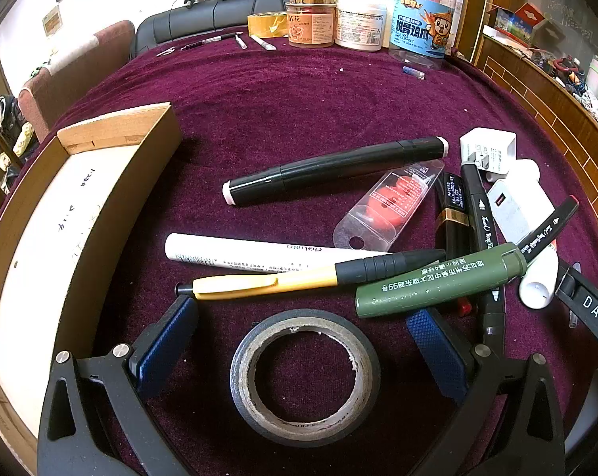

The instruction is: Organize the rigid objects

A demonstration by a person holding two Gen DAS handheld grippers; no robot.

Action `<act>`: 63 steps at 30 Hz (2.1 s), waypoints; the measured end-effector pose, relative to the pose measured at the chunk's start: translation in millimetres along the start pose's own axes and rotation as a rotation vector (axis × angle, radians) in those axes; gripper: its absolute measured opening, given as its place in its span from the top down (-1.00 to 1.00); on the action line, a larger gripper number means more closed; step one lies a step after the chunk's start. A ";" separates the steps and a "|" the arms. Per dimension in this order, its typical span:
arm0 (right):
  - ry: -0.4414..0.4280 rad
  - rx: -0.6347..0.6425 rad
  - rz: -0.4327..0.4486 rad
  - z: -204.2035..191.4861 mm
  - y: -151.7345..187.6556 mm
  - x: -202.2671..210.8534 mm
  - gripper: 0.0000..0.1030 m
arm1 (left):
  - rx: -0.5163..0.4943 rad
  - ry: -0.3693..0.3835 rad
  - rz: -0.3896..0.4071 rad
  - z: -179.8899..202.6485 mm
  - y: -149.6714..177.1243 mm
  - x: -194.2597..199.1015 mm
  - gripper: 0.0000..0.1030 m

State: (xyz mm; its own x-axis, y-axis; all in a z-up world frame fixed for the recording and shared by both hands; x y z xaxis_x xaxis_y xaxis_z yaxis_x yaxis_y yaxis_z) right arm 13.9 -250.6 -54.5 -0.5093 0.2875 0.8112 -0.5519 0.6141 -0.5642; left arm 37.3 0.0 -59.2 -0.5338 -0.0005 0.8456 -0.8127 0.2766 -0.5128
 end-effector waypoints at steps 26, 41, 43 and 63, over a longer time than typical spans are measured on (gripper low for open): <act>-0.009 0.001 -0.006 -3.6 0.3 0.7 -1.00 | 0.046 -0.027 0.001 -1.4 -1.7 -2.3 -0.98; -0.071 0.119 -0.082 -0.6 3.9 3.4 -1.00 | -0.058 0.038 -0.007 2.8 11.8 6.7 -0.98; -0.070 0.119 -0.082 -0.9 3.2 2.7 -1.00 | -0.050 0.026 0.007 1.9 10.6 5.9 -0.98; -0.062 0.111 -0.077 -1.0 5.5 5.6 -1.00 | -0.044 0.021 0.005 0.9 10.0 5.5 -0.98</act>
State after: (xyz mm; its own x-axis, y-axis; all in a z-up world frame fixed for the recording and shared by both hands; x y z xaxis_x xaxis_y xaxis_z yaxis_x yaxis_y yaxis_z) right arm 8.7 -244.8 -52.8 -0.5007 0.1951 0.8434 -0.6588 0.5461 -0.5174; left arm 26.1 1.9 -59.8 -0.5323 0.0209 0.8463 -0.7989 0.3183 -0.5103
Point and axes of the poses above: each gripper's, at about its wrist camera, not at the fingertips, and x roughly against the way its jaws point, z to its right, y to its underside, the point moved 7 cm from there along -x, roughly the way its jaws point, and after that the axes turned 15 degrees about -x, right-handed, at the moved point
